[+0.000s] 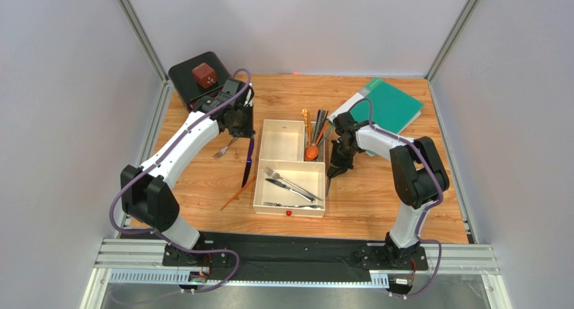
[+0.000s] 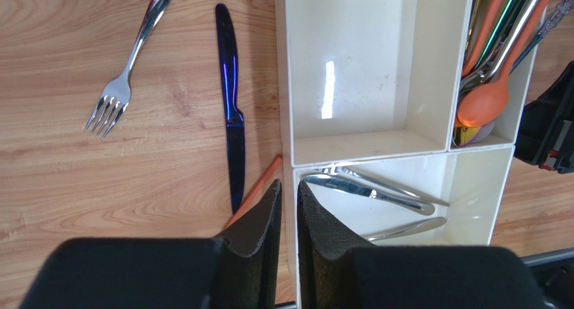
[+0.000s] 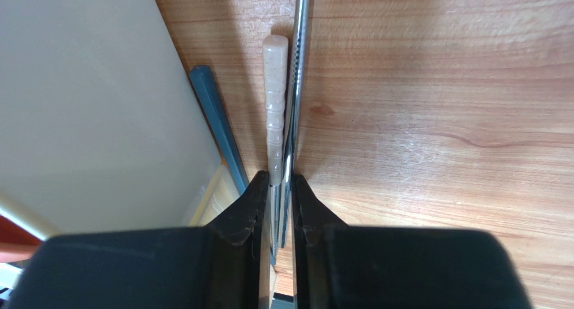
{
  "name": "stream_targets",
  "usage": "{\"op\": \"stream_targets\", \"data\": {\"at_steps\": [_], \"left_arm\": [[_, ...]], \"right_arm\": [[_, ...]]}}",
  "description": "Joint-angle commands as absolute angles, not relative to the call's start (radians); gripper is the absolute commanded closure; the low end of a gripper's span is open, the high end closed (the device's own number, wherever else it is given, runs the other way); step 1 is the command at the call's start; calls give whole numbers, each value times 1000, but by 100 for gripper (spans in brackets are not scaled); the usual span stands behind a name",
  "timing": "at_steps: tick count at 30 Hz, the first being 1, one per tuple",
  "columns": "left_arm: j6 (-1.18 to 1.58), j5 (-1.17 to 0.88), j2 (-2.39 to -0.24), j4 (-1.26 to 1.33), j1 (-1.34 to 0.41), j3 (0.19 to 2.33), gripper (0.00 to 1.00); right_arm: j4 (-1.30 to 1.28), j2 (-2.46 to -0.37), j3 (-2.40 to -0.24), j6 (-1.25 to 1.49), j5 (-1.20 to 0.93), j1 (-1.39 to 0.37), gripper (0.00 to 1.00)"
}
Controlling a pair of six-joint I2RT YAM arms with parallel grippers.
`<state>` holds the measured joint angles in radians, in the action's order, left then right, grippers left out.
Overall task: Sort the eating utensils into containers
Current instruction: Move the chopstick to the center of the board.
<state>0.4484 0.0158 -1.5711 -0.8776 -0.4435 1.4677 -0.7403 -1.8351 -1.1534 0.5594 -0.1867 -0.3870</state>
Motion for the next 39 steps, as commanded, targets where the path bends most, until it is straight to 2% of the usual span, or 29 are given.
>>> {"op": "stream_targets", "data": {"at_steps": [1, 3, 4, 8, 9, 10, 11, 12, 20, 34, 39], "left_arm": [[436, 37, -1551, -874, -440, 1447, 81], [436, 37, -1552, -873, -440, 1443, 81], [434, 38, -1551, -871, -440, 1443, 81], [431, 90, -1528, -873, -440, 1437, 82], [430, 101, -1517, -871, -440, 1436, 82], [425, 110, -1508, -871, -440, 1430, 82], [422, 124, -1491, -868, -440, 1427, 82], [417, 130, -1485, -864, -440, 1424, 81], [403, 138, -1473, -862, -431, 1413, 81], [413, 121, -1463, -828, -426, 1370, 81], [416, 109, -1463, -825, -426, 1361, 81]], "right_arm": [[-762, -1897, -1161, 522, -91, -403, 87], [-785, -1919, -1166, 505, -69, -410, 81], [-790, -1925, -1166, 500, -68, -416, 73], [-833, -1956, -1180, 496, -6, -437, 67], [-847, -1965, -1193, 488, -2, -442, 70], [-862, -1989, -1198, 485, -2, -448, 86], [-868, -1997, -1203, 482, 27, -448, 98], [-870, -2000, -1200, 479, 22, -449, 100], [-871, -1887, -1164, 479, 23, -449, 100], [-1014, -1718, -1233, 471, 20, -454, 100], [-1005, -1730, -1213, 460, 14, -456, 100]]}}
